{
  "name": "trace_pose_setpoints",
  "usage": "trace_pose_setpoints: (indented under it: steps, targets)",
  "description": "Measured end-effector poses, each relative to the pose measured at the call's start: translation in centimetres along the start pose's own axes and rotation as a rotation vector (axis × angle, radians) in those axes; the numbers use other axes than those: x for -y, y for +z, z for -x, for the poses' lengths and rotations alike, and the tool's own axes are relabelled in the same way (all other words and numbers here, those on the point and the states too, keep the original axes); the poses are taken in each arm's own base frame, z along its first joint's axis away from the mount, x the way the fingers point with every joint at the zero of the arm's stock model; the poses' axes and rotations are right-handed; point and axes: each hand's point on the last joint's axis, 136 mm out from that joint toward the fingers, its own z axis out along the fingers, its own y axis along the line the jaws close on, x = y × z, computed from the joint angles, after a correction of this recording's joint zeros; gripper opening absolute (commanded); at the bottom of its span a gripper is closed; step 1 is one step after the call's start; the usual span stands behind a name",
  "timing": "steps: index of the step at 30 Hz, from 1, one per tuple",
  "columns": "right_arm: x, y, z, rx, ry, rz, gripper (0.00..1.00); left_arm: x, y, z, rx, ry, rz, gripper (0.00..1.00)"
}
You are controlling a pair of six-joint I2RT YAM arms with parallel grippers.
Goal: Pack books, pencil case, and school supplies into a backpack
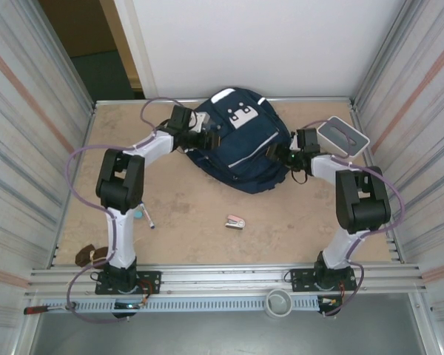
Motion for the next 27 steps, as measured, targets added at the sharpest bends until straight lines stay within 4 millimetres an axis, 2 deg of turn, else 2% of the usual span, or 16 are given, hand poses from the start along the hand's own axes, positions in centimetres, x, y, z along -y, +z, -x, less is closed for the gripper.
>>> trace_pose_setpoints:
  steps: [4, 7, 10, 12, 15, 18, 21, 24, 27]
  targets:
    - [-1.0, 2.2, 2.2, 0.000, 0.000, 0.034, 0.68, -0.1, -1.2, -2.1, -0.004, -0.003, 0.016, 0.60]
    - [-2.0, 3.8, 4.3, 0.012, 0.006, 0.066, 0.68, 0.8, -1.6, -3.7, -0.012, 0.007, 0.027, 0.60]
    - [-2.8, 5.1, 6.5, 0.032, 0.005, 0.086, 0.68, 3.1, -1.3, -5.4, -0.034, 0.045, 0.025, 0.60]
    - [-3.4, 5.8, 8.2, 0.044, -0.002, 0.092, 0.68, 5.7, -0.8, -6.6, -0.059, 0.086, 0.005, 0.60]
    - [-3.9, 5.7, 9.6, 0.049, -0.026, 0.079, 0.69, 9.8, -0.7, -8.2, -0.092, 0.167, -0.045, 0.61]
    - [-3.7, 5.0, 9.4, 0.032, -0.057, 0.045, 0.70, 13.2, -1.6, -9.0, -0.097, 0.287, -0.092, 0.63]
    - [-3.2, 3.5, 8.2, 0.011, -0.093, 0.000, 0.72, 15.1, -3.7, -7.9, -0.039, 0.427, -0.097, 0.64]
    - [-2.7, 1.0, 6.1, -0.009, -0.125, -0.036, 0.74, 14.6, -6.0, -6.3, 0.036, 0.554, -0.031, 0.65]
    - [-2.7, -1.7, 4.0, -0.018, -0.150, -0.050, 0.76, 13.4, -7.0, -6.1, 0.058, 0.651, 0.035, 0.65]
